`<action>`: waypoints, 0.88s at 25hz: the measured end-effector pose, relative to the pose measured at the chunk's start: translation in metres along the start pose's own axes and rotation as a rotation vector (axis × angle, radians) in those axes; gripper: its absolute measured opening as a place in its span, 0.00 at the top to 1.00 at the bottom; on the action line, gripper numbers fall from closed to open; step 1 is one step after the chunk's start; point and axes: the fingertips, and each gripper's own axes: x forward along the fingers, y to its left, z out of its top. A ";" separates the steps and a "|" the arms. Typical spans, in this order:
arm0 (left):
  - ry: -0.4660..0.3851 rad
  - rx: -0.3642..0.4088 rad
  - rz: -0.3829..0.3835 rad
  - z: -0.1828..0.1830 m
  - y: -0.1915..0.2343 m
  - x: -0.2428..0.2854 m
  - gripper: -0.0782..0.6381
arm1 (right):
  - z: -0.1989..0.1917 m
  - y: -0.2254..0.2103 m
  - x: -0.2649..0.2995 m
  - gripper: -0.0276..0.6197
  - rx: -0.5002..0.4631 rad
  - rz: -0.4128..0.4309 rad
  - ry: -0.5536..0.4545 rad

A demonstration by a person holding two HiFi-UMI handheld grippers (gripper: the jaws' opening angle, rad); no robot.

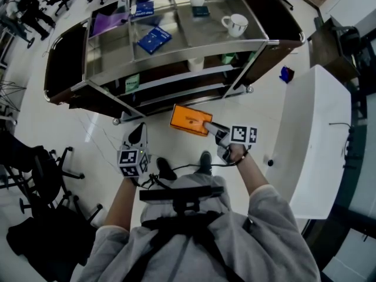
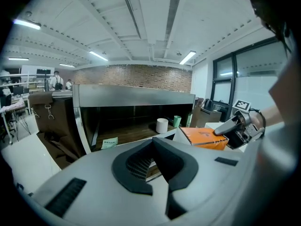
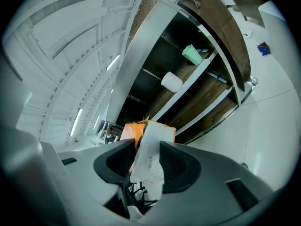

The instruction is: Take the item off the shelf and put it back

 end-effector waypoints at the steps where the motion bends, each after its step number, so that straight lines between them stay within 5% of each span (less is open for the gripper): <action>1: 0.002 0.002 -0.002 0.000 -0.001 0.000 0.88 | 0.000 -0.001 0.000 0.70 0.000 -0.004 0.000; 22: 0.024 -0.004 0.008 -0.008 0.001 0.006 0.88 | 0.012 0.006 0.046 0.70 0.093 -0.024 -0.064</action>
